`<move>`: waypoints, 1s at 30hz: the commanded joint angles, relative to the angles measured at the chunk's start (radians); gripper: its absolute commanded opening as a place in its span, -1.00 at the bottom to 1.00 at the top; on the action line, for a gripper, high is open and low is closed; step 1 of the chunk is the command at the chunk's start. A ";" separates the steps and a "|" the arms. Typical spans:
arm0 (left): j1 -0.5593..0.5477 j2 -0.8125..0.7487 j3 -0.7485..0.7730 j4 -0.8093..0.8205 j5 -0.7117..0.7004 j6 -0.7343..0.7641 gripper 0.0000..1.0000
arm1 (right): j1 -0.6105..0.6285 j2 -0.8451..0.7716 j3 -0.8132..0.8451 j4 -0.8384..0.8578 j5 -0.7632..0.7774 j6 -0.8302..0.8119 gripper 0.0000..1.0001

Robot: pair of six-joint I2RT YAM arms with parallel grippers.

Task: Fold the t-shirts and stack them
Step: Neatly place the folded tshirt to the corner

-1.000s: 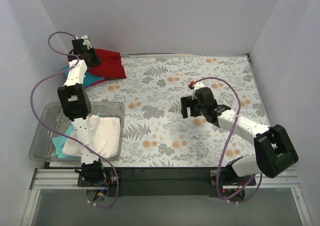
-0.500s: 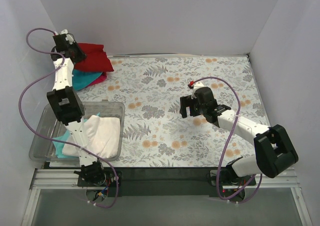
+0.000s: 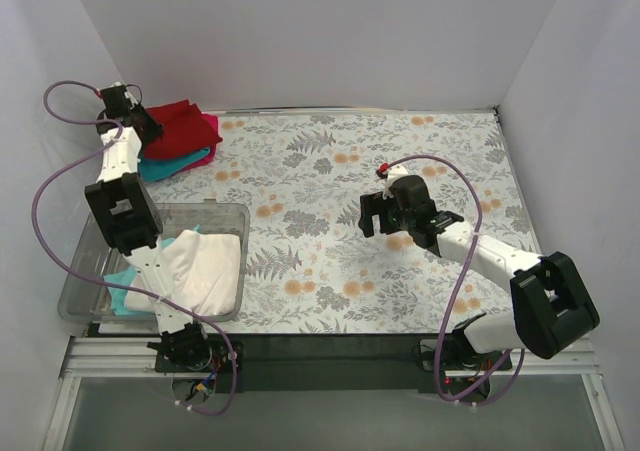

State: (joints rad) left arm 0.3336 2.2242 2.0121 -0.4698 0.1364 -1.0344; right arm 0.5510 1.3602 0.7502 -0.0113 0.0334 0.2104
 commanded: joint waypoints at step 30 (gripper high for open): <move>-0.172 -0.688 -0.671 0.196 -0.512 -0.214 0.88 | -0.003 -0.196 0.038 -0.033 0.097 -0.040 0.76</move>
State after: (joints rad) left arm 0.1860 1.7016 1.4780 -0.4099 -0.2939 -1.1980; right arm 0.5507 1.2106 0.7425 -0.0208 0.0639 0.1982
